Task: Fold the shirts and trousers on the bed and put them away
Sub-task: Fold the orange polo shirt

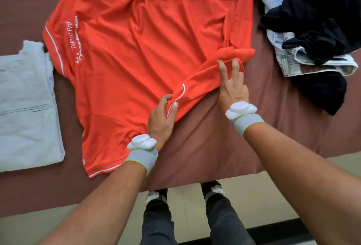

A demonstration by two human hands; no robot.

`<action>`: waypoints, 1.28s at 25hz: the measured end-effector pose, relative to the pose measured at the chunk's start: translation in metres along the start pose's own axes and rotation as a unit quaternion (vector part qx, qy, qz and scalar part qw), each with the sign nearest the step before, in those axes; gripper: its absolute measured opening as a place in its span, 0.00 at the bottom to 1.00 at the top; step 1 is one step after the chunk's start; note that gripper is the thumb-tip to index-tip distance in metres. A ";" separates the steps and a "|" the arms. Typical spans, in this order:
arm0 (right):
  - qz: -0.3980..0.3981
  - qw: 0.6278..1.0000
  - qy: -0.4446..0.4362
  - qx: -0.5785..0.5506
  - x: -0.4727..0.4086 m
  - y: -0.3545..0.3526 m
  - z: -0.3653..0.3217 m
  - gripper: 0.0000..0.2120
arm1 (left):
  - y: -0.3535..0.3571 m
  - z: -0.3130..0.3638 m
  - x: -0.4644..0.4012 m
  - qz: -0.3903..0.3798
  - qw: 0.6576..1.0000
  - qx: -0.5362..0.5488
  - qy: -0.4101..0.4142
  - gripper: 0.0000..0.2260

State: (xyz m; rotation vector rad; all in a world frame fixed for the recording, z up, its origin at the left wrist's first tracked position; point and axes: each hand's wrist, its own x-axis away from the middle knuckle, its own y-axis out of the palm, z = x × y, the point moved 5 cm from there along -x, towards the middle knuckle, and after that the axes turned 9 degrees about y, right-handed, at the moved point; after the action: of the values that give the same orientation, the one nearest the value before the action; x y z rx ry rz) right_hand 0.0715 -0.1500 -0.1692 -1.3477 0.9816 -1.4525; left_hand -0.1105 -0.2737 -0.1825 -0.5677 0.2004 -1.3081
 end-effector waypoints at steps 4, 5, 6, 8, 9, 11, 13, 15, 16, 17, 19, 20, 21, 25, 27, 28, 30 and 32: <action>-0.021 0.998 -0.046 0.041 -0.011 0.002 0.003 0.23 | 0.006 0.005 -0.001 -0.072 0.996 -0.046 0.029 0.26; -0.006 0.999 -0.042 0.016 -0.012 0.001 0.005 0.19 | 0.007 0.009 -0.003 -0.064 0.996 -0.049 0.039 0.27; 0.018 0.999 -0.026 -0.037 -0.013 -0.003 0.009 0.18 | 0.007 0.013 -0.006 -0.045 0.997 -0.048 0.049 0.28; 0.035 0.981 0.028 -0.190 -0.016 -0.008 0.015 0.22 | 0.010 0.020 -0.014 -0.016 0.995 -0.059 0.076 0.25; 0.023 0.961 0.054 -0.270 -0.019 -0.009 0.017 0.25 | 0.015 0.021 -0.020 -0.015 0.993 -0.077 0.088 0.22; -0.003 0.920 0.096 -0.380 -0.027 -0.010 0.015 0.30 | 0.021 0.021 -0.028 -0.010 0.988 -0.125 0.091 0.16; -0.015 0.898 0.124 -0.423 -0.035 -0.010 0.015 0.35 | 0.024 0.022 -0.029 0.006 0.981 -0.169 0.094 0.12; -0.056 0.906 0.132 -0.399 -0.039 -0.008 0.018 0.31 | 0.025 0.029 -0.026 0.010 0.973 -0.184 0.139 0.11; -0.079 0.918 0.127 -0.368 -0.039 -0.006 0.022 0.26 | 0.026 0.033 -0.024 -0.002 0.969 -0.178 0.169 0.11; -0.094 0.931 0.120 -0.332 -0.035 -0.007 0.029 0.19 | 0.030 0.035 -0.020 -0.026 0.967 -0.163 0.196 0.12; -0.102 0.960 0.124 -0.229 -0.022 -0.009 0.059 0.11 | 0.046 0.043 -0.008 -0.108 0.954 -0.122 0.250 0.12; -0.107 0.972 0.133 -0.164 -0.012 -0.007 0.082 0.10 | 0.060 0.048 0.001 -0.157 0.942 -0.111 0.276 0.12; -0.123 0.979 0.137 -0.091 0.001 -0.004 0.104 0.10 | 0.075 0.050 0.011 -0.202 0.928 -0.111 0.293 0.12; -0.245 0.950 0.149 0.120 0.055 0.012 0.165 0.11 | 0.116 0.049 0.034 -0.305 0.894 -0.139 0.297 0.13; -0.243 0.947 0.106 0.184 0.062 0.016 0.153 0.13 | 0.117 0.047 0.034 -0.324 0.888 -0.144 0.294 0.15; -0.204 0.954 0.077 0.204 0.060 0.014 0.141 0.15 | 0.114 0.045 0.034 -0.327 0.886 -0.147 0.293 0.17; -0.098 0.981 -0.011 0.169 0.051 -0.001 0.098 0.24 | 0.101 0.039 0.034 -0.309 0.885 -0.182 0.297 0.22; -0.078 0.981 -0.145 0.104 0.057 -0.008 0.039 0.32 | 0.075 0.028 0.034 -0.263 0.886 -0.251 0.287 0.28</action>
State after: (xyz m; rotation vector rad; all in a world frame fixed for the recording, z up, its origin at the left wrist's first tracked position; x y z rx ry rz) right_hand 0.1096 -0.2016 -0.1417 -1.4548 0.5327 -1.3807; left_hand -0.0255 -0.2871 -0.1906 -0.6821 0.9511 -1.9570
